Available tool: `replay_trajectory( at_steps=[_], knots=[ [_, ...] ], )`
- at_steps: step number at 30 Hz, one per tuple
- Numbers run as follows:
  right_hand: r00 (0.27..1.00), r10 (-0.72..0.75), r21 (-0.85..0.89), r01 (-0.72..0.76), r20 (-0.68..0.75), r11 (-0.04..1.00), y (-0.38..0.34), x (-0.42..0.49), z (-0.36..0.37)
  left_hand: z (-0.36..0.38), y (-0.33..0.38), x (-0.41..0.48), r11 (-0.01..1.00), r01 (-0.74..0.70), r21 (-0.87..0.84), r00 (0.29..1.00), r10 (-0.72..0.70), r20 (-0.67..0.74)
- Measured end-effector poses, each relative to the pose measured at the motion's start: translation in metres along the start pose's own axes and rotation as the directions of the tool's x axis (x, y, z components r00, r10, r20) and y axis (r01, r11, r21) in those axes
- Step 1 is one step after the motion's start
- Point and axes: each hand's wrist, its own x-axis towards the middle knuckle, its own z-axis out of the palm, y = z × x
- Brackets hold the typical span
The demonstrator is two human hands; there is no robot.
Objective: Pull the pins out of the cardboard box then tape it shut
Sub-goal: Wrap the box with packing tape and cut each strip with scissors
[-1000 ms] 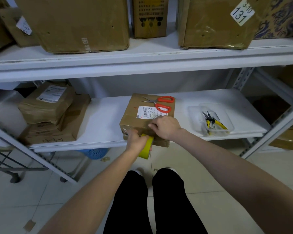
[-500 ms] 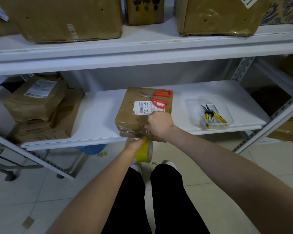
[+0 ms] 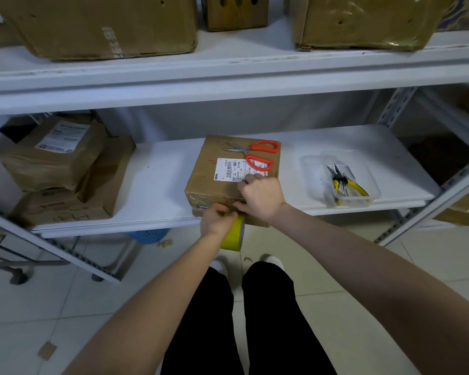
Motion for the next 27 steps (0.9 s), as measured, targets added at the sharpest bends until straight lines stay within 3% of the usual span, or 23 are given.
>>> replay_trajectory(
  at_steps=[4, 7, 9, 13, 17, 22, 25, 27],
  knots=[
    [0.998, 0.003, 0.045, 0.0, -0.071, 0.999, 0.009, -0.001, -0.003, -0.001, 0.005, 0.001, 1.0, -0.012, 0.022, 0.999, 0.011, 0.048],
    [0.968, 0.209, 0.234, -0.172, -0.142, 0.957, 0.03, 0.011, -0.012, -0.001, 0.007, 0.003, 1.0, -0.002, 0.03, 0.999, 0.001, 0.041],
    [0.943, 0.326, 0.282, -0.294, -0.074, 0.913, 0.043, 0.026, -0.014, -0.002, 0.008, 0.004, 0.999, -0.002, 0.043, 0.999, 0.0, 0.045],
    [0.89, 0.397, 0.195, -0.44, 0.223, 0.877, 0.053, 0.053, -0.011, -0.004, 0.007, 0.008, 0.998, -0.009, 0.065, 0.997, 0.004, 0.074],
    [0.862, 0.426, 0.128, -0.471, 0.274, 0.873, 0.056, 0.064, -0.007, -0.007, 0.002, 0.012, 0.999, 0.026, 0.034, 0.995, -0.029, 0.099],
    [0.864, 0.382, 0.208, -0.46, 0.328, 0.863, 0.055, 0.057, -0.018, -0.013, 0.0, 0.011, 0.996, 0.083, -0.046, 0.986, -0.075, 0.152],
    [0.876, 0.357, 0.324, -0.458, 0.325, 0.828, 0.052, 0.045, -0.028, -0.014, 0.001, 0.007, 0.992, 0.063, -0.106, 0.988, -0.046, 0.149],
    [0.881, 0.307, 0.523, -0.464, 0.361, 0.715, 0.055, 0.035, -0.034, -0.016, 0.0, 0.005, 0.99, 0.059, -0.125, 0.988, -0.041, 0.148]
  ],
)
